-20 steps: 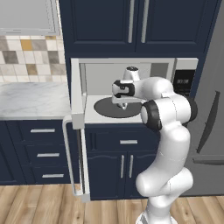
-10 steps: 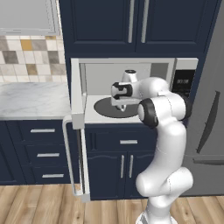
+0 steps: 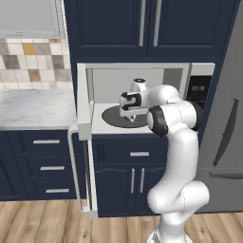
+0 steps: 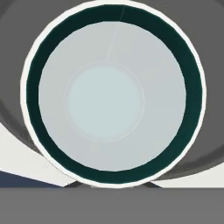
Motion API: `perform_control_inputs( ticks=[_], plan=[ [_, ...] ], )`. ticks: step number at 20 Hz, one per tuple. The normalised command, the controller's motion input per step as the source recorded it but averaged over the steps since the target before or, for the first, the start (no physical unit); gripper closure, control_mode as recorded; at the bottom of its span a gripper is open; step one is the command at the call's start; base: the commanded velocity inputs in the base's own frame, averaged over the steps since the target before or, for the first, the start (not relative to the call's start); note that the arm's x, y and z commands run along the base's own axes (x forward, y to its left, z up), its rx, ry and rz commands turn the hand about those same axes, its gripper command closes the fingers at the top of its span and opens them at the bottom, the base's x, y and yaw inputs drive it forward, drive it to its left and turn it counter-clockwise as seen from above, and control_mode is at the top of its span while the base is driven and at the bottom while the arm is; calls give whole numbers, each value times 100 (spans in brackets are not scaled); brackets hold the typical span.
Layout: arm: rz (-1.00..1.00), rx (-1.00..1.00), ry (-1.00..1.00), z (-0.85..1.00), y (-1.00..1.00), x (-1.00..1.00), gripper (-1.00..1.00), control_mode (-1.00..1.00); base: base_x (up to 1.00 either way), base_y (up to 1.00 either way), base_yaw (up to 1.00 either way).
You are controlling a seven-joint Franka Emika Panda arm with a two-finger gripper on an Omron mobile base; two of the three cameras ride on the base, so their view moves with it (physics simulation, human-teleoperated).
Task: Pick the mug from the counter and place it inside the microwave. Then close the microwave.
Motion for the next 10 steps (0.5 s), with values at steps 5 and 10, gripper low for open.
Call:
perform_control_inputs(
  ticks=[5, 10],
  plan=[
    [0, -4, 0, 0, 0, 37, 100, -100, 0, 0, 0],
    [0, -2, 0, -2, 0, 34, 100, -100, 0, 0, 0]
  ],
)
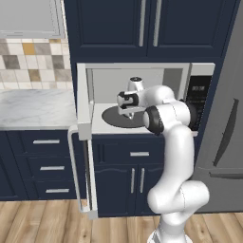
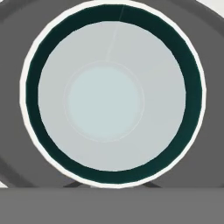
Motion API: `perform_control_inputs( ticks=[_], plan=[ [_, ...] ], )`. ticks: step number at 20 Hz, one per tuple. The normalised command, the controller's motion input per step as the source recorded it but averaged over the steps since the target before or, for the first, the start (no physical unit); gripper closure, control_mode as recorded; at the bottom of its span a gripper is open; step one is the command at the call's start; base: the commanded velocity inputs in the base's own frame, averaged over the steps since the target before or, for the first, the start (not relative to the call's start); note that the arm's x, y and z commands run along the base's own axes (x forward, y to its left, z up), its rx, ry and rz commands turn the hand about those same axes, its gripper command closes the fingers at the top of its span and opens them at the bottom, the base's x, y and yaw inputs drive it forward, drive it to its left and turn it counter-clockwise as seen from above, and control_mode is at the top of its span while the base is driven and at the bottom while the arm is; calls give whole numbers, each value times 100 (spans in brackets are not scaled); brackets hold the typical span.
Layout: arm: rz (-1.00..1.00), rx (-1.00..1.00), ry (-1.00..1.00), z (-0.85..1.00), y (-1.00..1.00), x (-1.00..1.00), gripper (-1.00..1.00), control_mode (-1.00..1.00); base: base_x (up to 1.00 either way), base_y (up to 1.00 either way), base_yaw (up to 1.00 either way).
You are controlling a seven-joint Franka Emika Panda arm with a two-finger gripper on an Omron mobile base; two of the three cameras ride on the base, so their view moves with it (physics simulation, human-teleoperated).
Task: Pick the mug from the counter and place it inside the microwave. Then close the microwave.
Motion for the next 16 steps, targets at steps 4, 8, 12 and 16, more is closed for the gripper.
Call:
perform_control_inputs(
  ticks=[4, 8, 12, 16],
  plan=[
    [0, 0, 1, -22, 0, 20, 100, -100, 0, 0, 0],
    [0, 0, 2, -28, 0, 12, 100, -100, 0, 0, 0],
    [0, 0, 2, -30, 0, 7, 100, -100, 0, 0, 0],
    [0, 0, 2, -28, 0, 0, 100, -100, 0, 0, 0]
  ],
)
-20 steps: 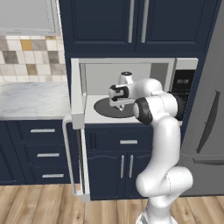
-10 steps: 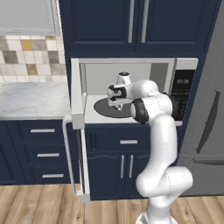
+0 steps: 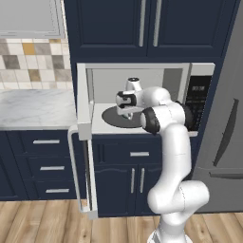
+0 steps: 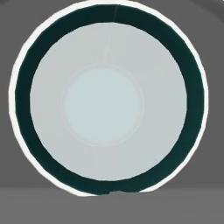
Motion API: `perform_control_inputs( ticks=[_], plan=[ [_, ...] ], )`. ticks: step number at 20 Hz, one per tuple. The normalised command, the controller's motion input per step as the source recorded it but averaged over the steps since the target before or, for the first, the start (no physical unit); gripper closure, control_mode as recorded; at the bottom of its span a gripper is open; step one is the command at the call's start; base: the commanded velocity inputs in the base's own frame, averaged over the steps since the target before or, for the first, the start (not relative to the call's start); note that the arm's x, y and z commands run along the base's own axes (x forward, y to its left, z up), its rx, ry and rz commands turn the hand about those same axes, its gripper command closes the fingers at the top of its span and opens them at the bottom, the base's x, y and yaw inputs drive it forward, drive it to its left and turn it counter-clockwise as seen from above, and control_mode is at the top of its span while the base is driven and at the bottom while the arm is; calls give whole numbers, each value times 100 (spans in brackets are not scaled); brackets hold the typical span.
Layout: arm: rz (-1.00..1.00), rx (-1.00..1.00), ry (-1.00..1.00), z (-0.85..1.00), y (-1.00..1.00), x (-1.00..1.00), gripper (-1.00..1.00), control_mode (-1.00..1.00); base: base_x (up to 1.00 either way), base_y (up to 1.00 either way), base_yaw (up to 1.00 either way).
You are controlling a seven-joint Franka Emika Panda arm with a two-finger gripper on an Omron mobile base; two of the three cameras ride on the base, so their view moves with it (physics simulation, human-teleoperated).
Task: Pick the mug from the counter and place it inside the microwave. Then close the microwave.
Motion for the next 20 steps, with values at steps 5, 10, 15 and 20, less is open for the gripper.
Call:
perform_control_inputs(
  ticks=[5, 10, 15, 20],
  plan=[
    [0, 0, 0, 0, 0, 0, -100, -100, 0, 0, 0],
    [0, 0, 0, 0, 0, -10, -100, -100, 0, 0, 0],
    [0, 0, -8, 0, 0, -58, -100, -100, 0, 0, 0],
    [0, 0, -16, 0, 0, -100, -100, -100, 0, 0, 0]
  ],
)
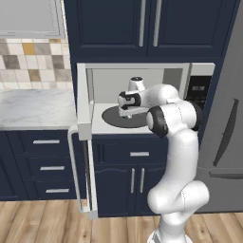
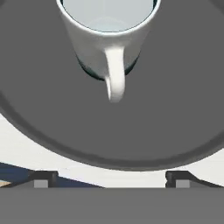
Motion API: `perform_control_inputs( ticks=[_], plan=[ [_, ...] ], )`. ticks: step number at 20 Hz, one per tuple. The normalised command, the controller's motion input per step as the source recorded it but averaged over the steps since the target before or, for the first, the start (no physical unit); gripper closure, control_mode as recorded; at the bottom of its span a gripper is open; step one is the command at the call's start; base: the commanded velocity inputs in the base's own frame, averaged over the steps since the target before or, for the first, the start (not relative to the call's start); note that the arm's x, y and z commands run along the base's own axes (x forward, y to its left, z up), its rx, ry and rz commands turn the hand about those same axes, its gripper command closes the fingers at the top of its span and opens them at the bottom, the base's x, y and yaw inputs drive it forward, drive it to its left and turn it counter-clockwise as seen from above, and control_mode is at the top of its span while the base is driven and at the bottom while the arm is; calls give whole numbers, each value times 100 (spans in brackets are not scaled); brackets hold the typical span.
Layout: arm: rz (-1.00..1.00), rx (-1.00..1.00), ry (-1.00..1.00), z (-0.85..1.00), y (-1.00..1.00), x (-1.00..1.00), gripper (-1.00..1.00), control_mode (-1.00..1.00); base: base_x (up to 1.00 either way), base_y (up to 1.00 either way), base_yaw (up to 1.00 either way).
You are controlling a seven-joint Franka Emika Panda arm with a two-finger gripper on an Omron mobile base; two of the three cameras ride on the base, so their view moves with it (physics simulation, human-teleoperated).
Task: Pick the mug from the counter and place it inside the microwave. Then close the microwave.
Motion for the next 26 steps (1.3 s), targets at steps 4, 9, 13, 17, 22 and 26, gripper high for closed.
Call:
perform_control_inputs(
  ticks=[4, 9, 13, 17, 22, 26],
  plan=[
    [0, 0, -12, 0, 0, -98, -100, -100, 0, 0, 0],
    [1, 0, -4, 38, 0, -75, -100, -100, 0, 0, 0],
    [2, 0, 0, 81, 0, -62, -100, -100, 0, 0, 0],
    [2, 0, 0, 74, 0, -58, -100, -100, 0, 0, 0],
    [4, 0, 0, 51, 0, -63, -100, -100, 0, 0, 0],
    [3, 0, -4, 45, 0, -60, -100, -100, 0, 0, 0]
  ],
)
